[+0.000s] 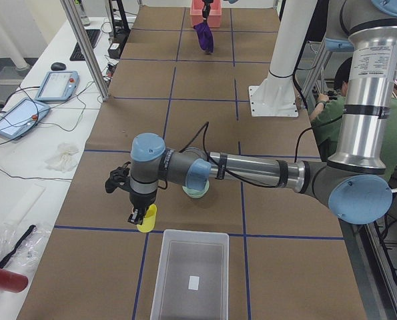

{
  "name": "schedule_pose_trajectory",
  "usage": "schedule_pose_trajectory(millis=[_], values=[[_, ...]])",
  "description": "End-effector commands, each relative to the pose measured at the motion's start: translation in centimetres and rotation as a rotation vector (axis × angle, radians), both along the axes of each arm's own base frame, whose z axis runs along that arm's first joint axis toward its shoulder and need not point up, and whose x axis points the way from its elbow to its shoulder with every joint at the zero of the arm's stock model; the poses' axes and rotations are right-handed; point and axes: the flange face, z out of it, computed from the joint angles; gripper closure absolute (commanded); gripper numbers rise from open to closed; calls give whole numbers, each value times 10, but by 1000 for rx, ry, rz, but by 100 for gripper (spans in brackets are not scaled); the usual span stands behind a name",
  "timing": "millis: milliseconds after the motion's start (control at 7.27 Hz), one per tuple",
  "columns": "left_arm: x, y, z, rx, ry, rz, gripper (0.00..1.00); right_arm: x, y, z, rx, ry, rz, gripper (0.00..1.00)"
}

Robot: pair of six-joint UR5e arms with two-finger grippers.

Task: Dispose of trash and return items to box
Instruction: 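Carry the yellow cup to the clear bin while the right gripper grasps the purple cloth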

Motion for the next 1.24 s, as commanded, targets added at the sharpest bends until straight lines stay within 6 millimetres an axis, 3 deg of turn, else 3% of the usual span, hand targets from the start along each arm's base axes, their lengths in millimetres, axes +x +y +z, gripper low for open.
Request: schedule_pose_trajectory(millis=[0, 412, 825, 1100], values=[[2, 47, 38, -62, 58, -45, 100, 55, -6, -11, 64, -64, 32, 100], [6, 89, 85, -157, 102, -29, 100, 109, -6, -8, 123, -61, 110, 100], [16, 110, 139, -176, 196, 1, 100, 172, -2, 9, 228, 29, 133, 100], [20, 113, 143, -188, 237, 14, 100, 205, 4, 29, 299, 122, 40, 100]])
